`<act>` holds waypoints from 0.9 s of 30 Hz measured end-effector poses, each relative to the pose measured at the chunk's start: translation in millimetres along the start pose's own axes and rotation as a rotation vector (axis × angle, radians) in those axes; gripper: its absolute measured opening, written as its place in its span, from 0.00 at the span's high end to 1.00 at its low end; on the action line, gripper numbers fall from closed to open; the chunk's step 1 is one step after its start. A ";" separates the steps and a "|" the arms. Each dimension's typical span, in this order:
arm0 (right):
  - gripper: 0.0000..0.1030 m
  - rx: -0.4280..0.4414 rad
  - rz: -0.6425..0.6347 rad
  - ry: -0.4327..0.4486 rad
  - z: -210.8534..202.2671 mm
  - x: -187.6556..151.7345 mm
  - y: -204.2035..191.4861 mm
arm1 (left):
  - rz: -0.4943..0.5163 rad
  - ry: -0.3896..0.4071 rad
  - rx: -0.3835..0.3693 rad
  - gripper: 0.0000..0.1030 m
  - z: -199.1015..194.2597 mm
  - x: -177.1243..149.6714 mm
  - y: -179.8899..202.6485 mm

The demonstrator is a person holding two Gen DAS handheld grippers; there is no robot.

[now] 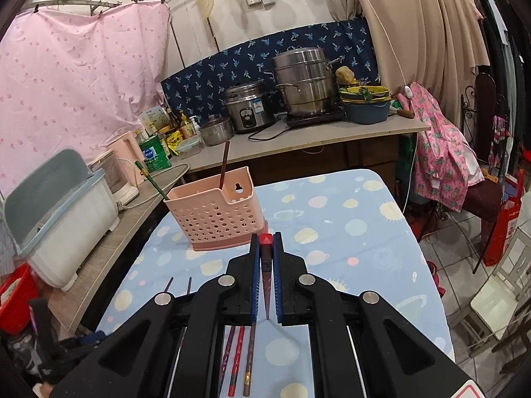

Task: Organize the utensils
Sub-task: 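Lift both chopsticks and lower them tip-first into the pink basket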

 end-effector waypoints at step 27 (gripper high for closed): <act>0.93 -0.019 -0.012 0.037 -16.1 7.3 4.8 | -0.013 0.054 -0.047 0.93 -34.1 16.6 11.1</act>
Point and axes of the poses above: each gripper's, at about its wrist camera, not at the fingertips, and z roughly the way its jaws point, y to its right, x to its top, the point moved 8 cm from there along z, roughly the way its jaws point, and after that the axes turned 9 degrees about -z, right-handed, at the moved point
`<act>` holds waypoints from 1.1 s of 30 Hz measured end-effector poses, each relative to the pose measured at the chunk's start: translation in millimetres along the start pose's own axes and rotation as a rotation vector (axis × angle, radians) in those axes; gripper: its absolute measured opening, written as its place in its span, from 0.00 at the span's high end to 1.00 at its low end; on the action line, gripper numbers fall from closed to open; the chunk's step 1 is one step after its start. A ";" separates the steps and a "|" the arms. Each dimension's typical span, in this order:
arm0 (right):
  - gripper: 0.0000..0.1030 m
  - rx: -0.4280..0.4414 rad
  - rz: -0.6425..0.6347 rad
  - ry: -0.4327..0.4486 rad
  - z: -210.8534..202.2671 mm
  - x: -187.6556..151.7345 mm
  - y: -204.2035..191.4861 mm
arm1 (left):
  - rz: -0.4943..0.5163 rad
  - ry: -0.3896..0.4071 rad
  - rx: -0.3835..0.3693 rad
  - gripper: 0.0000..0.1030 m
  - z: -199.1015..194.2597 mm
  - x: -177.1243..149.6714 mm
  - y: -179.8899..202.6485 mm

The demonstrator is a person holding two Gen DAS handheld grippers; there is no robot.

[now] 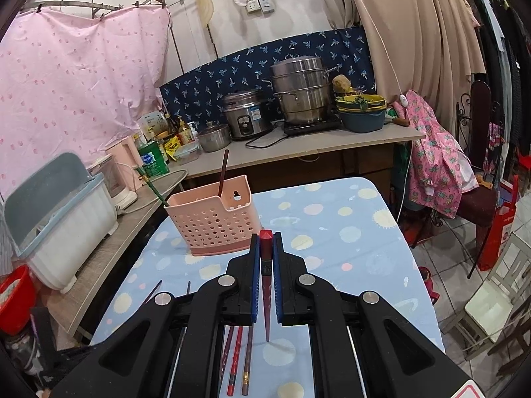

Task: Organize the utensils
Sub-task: 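Lift both chopsticks and lower them tip-first into the pink basket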

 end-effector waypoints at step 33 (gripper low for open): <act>0.93 0.187 0.107 0.234 104.0 212.3 -46.9 | 0.043 0.571 -0.170 0.93 -100.0 318.0 178.3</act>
Point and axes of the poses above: each gripper's, at about its wrist camera, not at the fingertips, and z roughly the way its jaws point, y to its right, x to its top, the point moved 8 cm from there along z, roughly the way its jaws point, and after that the axes turned 9 degrees about -z, right-handed, at the moved point
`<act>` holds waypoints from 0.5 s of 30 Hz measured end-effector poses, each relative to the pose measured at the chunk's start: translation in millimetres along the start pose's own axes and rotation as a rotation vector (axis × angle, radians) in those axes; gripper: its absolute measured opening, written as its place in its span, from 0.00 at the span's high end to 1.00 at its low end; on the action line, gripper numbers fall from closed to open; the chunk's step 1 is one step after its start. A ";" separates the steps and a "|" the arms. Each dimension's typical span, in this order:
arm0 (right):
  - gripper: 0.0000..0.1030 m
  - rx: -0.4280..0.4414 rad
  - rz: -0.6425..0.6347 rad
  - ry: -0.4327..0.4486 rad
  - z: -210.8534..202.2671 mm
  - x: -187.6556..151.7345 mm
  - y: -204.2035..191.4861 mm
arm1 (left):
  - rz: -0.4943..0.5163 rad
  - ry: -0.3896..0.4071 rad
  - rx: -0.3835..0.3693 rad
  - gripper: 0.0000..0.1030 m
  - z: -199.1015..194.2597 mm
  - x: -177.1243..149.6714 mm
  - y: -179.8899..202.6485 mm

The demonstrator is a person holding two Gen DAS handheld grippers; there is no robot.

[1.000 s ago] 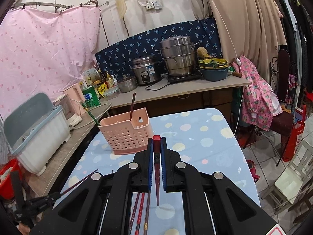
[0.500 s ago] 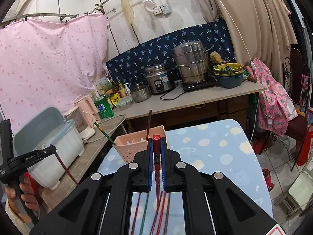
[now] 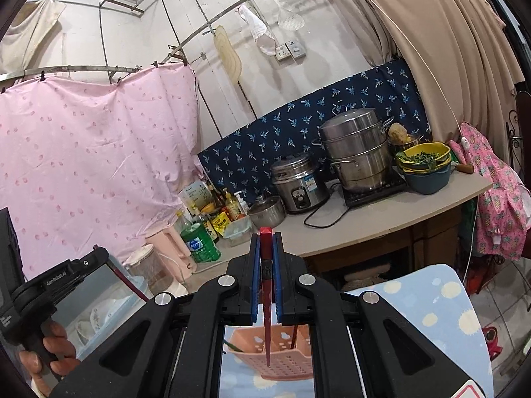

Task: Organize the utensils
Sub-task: 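Lift both chopsticks and lower them tip-first into the pink basket, then open both tools to release the chopsticks in the basket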

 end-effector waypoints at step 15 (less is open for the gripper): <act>0.93 -0.028 0.001 -0.176 83.9 -82.3 15.3 | -0.044 -0.147 0.052 0.93 85.1 -73.3 -35.6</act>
Point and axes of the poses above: each gripper's, at about its wrist camera, not at the fingertips, and z roughly the way its jaws point, y to its right, x to its top, the point moved 8 cm from there along z, roughly the way its jaws point, and after that the axes turned 9 degrees about -z, right-handed, at the moved point
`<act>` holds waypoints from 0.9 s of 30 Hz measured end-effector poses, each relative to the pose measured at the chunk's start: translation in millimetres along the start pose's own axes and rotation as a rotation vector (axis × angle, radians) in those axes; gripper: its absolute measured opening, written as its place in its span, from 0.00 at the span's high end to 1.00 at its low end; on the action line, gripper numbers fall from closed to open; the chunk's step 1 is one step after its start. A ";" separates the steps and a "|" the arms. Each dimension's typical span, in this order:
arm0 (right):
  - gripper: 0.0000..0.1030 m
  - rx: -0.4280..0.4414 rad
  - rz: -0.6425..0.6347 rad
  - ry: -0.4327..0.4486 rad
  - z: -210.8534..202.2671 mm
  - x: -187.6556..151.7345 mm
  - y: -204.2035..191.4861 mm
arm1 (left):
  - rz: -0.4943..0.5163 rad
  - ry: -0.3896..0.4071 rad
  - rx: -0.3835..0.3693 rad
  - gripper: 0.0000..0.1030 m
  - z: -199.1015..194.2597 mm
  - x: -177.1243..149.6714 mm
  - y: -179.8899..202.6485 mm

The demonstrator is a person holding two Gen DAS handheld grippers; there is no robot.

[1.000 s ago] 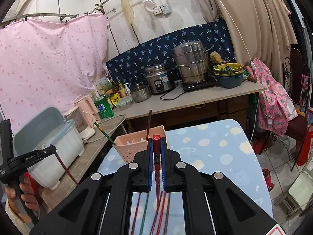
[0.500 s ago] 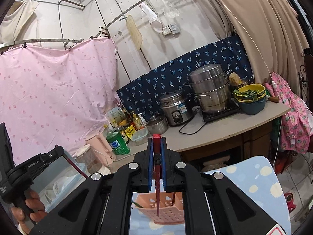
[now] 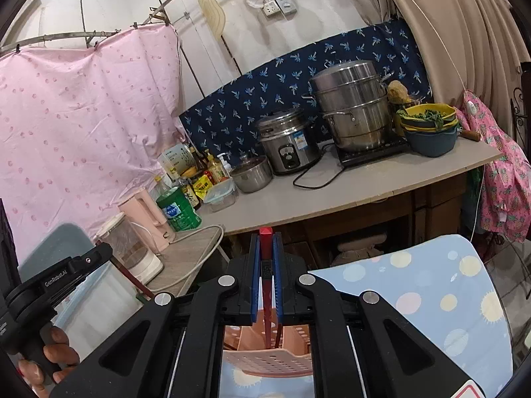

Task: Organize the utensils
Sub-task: 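Open both tools to release the chopsticks in the basket, then move both open tools back down to the remaining chopsticks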

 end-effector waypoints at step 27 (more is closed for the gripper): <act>0.72 -0.005 -0.041 0.021 -66.5 -32.3 -3.3 | 0.083 -0.030 0.059 0.50 -39.8 -48.5 2.2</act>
Point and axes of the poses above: each gripper's, at about its wrist camera, not at the fingertips, and z roughly the way its jaws point, y to its right, x to its top, the point moved 8 cm from there along z, roughly the way its jaws point, and after that the axes turned 9 degrees about -z, right-handed, at the moved point
